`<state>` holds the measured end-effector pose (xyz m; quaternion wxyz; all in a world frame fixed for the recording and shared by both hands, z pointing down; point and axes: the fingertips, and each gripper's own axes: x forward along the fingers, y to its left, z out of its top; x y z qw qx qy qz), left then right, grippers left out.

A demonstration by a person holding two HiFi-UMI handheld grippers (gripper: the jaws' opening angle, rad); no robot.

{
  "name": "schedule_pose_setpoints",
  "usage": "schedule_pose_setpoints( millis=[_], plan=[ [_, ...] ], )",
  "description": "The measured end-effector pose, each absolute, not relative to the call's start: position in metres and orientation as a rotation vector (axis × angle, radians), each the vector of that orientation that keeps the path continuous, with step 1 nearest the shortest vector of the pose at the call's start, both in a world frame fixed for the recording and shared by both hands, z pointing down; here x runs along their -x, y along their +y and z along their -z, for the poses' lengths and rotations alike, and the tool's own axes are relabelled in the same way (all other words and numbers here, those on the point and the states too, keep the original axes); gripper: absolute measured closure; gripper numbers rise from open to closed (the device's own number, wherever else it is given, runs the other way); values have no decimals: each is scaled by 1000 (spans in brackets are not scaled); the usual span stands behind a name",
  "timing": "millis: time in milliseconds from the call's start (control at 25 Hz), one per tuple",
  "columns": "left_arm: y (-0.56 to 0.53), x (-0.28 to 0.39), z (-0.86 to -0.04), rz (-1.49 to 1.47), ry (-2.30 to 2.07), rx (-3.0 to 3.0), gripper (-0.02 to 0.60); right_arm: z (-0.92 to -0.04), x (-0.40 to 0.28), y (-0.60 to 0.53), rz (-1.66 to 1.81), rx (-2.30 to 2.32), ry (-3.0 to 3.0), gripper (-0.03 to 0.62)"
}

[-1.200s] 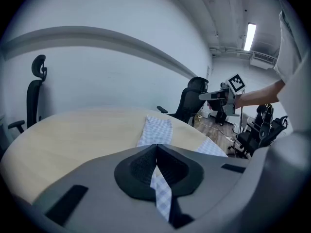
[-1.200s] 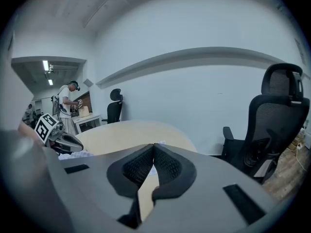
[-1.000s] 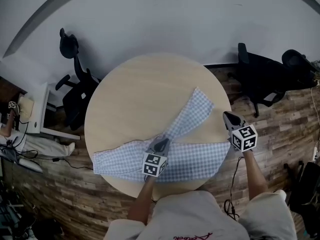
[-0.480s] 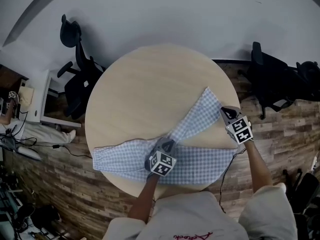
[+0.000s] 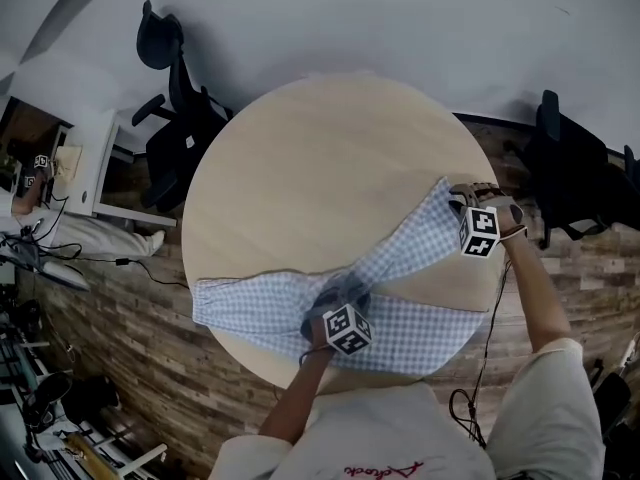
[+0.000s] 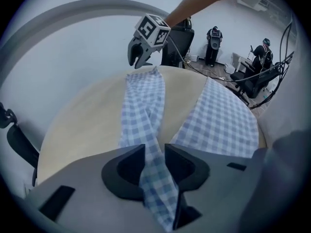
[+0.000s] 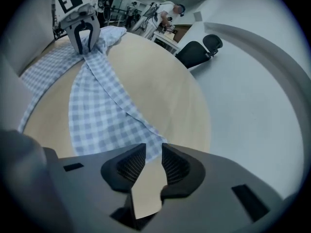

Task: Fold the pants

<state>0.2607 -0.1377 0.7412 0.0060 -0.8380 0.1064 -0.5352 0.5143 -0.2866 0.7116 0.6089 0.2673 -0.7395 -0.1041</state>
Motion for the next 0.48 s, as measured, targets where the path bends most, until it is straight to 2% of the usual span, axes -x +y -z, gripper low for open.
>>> schedule_pose_setpoints(
  millis=[40, 80, 400, 480],
  plan=[
    [-138, -260, -743, 1691, 328, 2629, 431, -715, -516, -295, 243, -589, -1696, 479],
    [-138, -260, -744, 1707, 326, 2636, 407, -717, -516, -303, 248, -558, -1684, 476],
    [-138, -257, -751, 1747, 292, 2590, 408, -743, -518, -340, 274, -391, -1607, 467],
    [-137, -257, -752, 1749, 278, 2597, 436, -748, -519, -344, 247, -369, -1604, 467]
  ],
)
